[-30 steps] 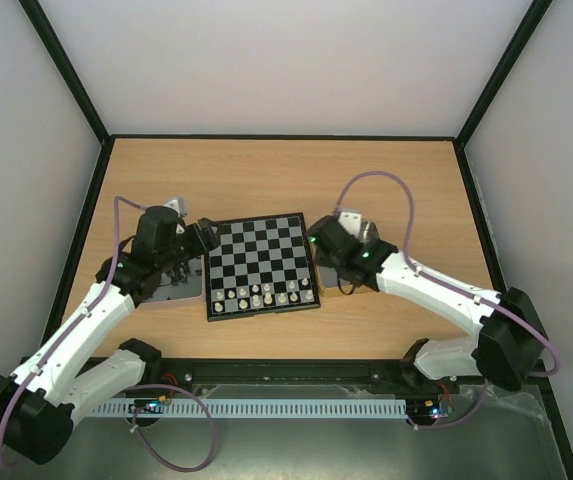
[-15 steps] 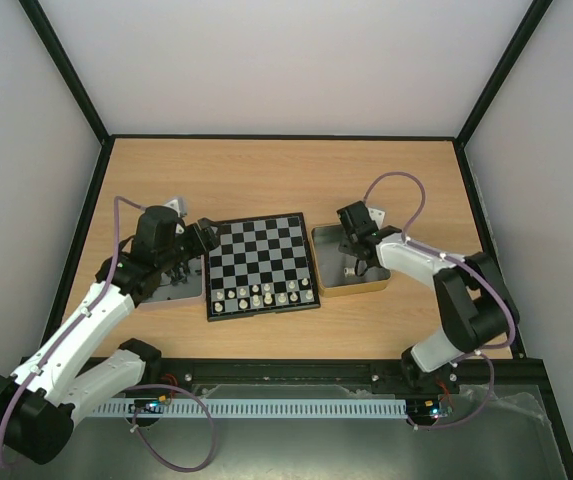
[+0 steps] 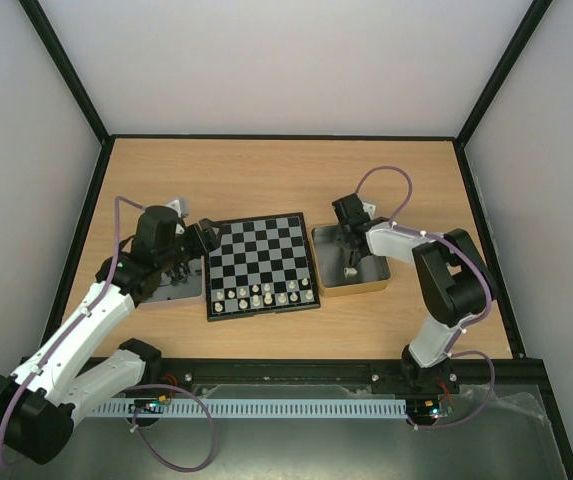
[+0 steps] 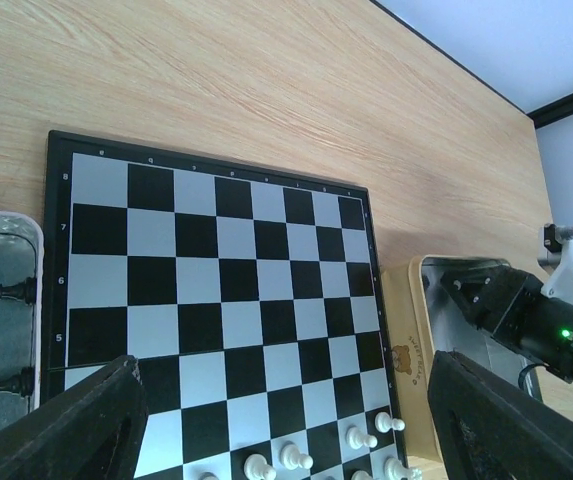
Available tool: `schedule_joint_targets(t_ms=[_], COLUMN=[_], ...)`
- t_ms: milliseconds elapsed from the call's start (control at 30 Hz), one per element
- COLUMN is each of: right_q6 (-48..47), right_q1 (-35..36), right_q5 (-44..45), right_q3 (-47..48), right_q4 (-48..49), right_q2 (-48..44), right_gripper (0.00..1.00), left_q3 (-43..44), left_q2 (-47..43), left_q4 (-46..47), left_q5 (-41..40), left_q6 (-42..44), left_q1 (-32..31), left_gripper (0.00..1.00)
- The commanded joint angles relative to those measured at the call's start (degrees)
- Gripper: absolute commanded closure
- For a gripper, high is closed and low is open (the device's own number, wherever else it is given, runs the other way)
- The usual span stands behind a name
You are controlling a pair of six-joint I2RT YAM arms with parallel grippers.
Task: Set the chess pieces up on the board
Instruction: Pick up the chess piece from the storage box.
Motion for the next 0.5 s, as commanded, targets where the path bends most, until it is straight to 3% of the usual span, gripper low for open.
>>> schedule_joint_targets(t_ms=[0,467], right_q6=[-0.92,-0.84], right_q1=[-0.51,-0.91], right_q5=[2.89,5.90], right_q3=[1.90,2.52], right_q4=[0.45,0.50], right_q2=[2.12,4.49], right_gripper=[0.69,0.75], left_q3=[-0.40,-0.09], left_q2=[0.29,1.38], left_q4=[0.16,0.76], left_q5=[0.60,1.34], left_q6=[0.05,-0.02], left_q1=[0.40,0.42], left_gripper=[0.21,0.21])
